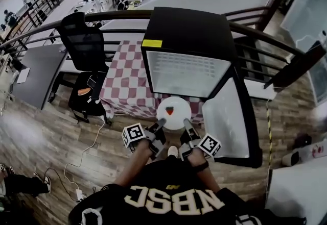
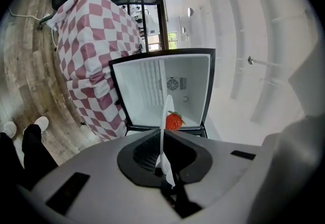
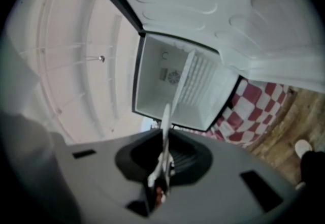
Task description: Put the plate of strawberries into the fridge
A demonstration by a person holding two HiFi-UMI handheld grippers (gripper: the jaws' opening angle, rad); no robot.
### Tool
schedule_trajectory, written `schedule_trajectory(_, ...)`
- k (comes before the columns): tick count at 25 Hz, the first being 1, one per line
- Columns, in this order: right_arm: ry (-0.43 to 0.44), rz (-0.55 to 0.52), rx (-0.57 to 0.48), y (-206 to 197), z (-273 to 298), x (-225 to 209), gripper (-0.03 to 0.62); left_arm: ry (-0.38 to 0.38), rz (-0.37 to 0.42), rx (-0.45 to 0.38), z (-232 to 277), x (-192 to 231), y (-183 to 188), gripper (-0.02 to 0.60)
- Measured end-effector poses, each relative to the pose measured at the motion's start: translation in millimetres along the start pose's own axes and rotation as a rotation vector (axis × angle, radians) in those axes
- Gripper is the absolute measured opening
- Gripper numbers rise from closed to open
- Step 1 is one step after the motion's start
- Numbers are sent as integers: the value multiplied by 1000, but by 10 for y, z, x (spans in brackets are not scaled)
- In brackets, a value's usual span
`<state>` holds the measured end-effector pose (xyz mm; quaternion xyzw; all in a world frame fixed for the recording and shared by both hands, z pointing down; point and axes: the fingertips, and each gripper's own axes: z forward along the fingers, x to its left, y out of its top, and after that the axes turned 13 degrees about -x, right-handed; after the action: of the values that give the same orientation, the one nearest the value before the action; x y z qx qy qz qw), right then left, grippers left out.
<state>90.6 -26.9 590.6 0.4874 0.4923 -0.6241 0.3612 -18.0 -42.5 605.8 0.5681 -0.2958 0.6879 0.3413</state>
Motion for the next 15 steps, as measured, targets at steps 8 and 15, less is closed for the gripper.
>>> schedule_trajectory(8, -74, 15, 10, 231, 245, -163, 34, 5, 13, -33, 341, -77, 80, 25)
schedule_trajectory(15, -47, 2, 17, 360, 550, -238, 35, 23, 11, 3, 621, -79, 167, 25)
